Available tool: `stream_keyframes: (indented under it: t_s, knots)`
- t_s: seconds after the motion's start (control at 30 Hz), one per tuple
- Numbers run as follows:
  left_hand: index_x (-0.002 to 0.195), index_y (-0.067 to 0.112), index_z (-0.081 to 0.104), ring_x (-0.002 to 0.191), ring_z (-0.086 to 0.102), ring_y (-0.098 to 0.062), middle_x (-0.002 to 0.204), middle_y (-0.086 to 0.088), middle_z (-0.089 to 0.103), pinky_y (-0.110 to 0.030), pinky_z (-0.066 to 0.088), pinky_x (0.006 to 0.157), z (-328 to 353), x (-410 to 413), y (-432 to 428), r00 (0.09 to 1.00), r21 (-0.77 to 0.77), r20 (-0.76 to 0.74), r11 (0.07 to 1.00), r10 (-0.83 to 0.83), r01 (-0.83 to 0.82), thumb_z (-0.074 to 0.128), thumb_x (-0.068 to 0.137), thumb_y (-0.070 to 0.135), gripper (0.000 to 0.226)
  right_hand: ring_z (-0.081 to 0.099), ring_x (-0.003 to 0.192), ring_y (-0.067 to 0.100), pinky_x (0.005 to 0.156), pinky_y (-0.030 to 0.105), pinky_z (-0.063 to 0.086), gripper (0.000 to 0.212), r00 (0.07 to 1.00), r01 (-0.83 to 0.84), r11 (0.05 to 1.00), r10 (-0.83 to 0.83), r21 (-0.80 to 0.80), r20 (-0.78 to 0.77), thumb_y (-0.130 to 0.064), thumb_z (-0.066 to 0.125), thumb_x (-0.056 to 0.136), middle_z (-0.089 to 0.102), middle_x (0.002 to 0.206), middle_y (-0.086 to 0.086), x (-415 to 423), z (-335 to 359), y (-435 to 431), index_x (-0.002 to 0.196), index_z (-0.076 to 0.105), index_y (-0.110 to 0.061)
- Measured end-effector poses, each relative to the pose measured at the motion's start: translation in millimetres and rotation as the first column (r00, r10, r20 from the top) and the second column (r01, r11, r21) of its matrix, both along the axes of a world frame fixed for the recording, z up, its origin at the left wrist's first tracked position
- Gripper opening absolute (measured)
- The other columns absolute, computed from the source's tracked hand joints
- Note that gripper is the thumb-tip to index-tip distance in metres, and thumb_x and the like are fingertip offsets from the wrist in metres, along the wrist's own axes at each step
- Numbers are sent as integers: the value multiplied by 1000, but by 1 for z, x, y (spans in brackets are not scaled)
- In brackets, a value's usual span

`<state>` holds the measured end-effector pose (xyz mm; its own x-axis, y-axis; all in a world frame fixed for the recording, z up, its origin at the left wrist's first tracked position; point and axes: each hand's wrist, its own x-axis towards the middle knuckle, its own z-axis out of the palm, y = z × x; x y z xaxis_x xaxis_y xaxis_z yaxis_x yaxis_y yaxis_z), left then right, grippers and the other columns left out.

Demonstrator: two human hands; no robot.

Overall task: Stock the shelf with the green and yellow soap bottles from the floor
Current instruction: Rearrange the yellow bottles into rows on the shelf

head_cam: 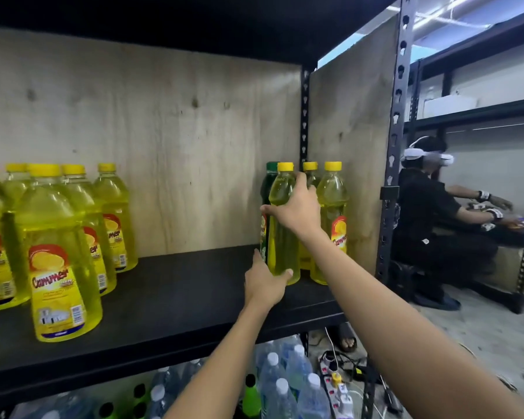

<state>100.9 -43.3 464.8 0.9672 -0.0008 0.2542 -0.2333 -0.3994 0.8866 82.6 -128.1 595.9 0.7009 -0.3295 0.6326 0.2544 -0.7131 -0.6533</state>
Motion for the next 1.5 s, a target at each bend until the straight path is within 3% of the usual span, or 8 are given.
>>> stream_keyframes:
  t_s: [0.2,0.4,0.57,0.63,0.97,1.3,1.4,1.5]
  knots:
    - [139,21,49,117,61,-22,123,1,65,-29,48,96,-2,9,-3,996,-36,47,996,-79,81,77,83,35,63,59,119,34,95,46,53,90,998,37,999,-39,36,39,-40,88,68,60,128,12,13,-8,-5,141,40,-15]
    - [137,24,49,112,63,-15,127,3,65,-32,52,99,2,20,21,985,-95,-9,981,-169,168,88,68,19,79,58,120,28,99,42,51,95,989,-4,1000,0,23,149,-38,89,66,61,131,7,0,-15,-17,145,40,-20]
    - [148,24,38,124,58,-17,137,1,60,-42,48,106,22,31,48,924,-13,-46,926,-379,378,96,57,17,109,51,104,1,72,-5,36,93,964,-129,992,124,6,234,-36,91,63,59,118,-14,-19,-26,-25,141,44,-26]
    - [150,25,35,127,56,-15,139,2,58,-38,47,107,29,35,54,887,7,-85,889,-455,457,94,60,13,108,48,102,-2,65,-10,33,93,961,-162,987,157,6,226,-36,91,63,54,114,-19,-23,-27,-28,142,43,-27]
    - [137,29,54,122,60,-9,127,9,67,-37,46,108,24,43,54,852,43,-43,851,-523,524,96,57,31,90,48,109,5,86,18,41,91,970,-135,988,147,-73,191,-50,88,63,57,126,-7,-34,-21,-29,141,46,-25]
    - [122,46,56,106,62,8,114,25,68,-9,50,75,37,62,114,911,48,52,913,-408,406,96,55,38,79,64,103,14,86,23,51,85,955,-156,983,176,-98,240,-52,89,57,69,115,1,-3,8,32,130,63,-17]
    - [123,44,55,113,62,-3,120,19,66,-19,51,85,42,84,143,936,43,40,937,-349,347,96,56,37,79,61,82,6,69,15,47,70,940,-222,971,238,-90,244,-49,90,57,68,96,-9,26,18,63,117,69,-18]
    - [139,29,49,125,56,-17,134,5,61,-40,48,104,36,111,170,967,39,24,967,-253,252,95,58,35,93,61,85,11,76,24,50,69,934,-275,956,291,-103,208,-45,91,58,72,101,1,60,20,93,116,69,-15]
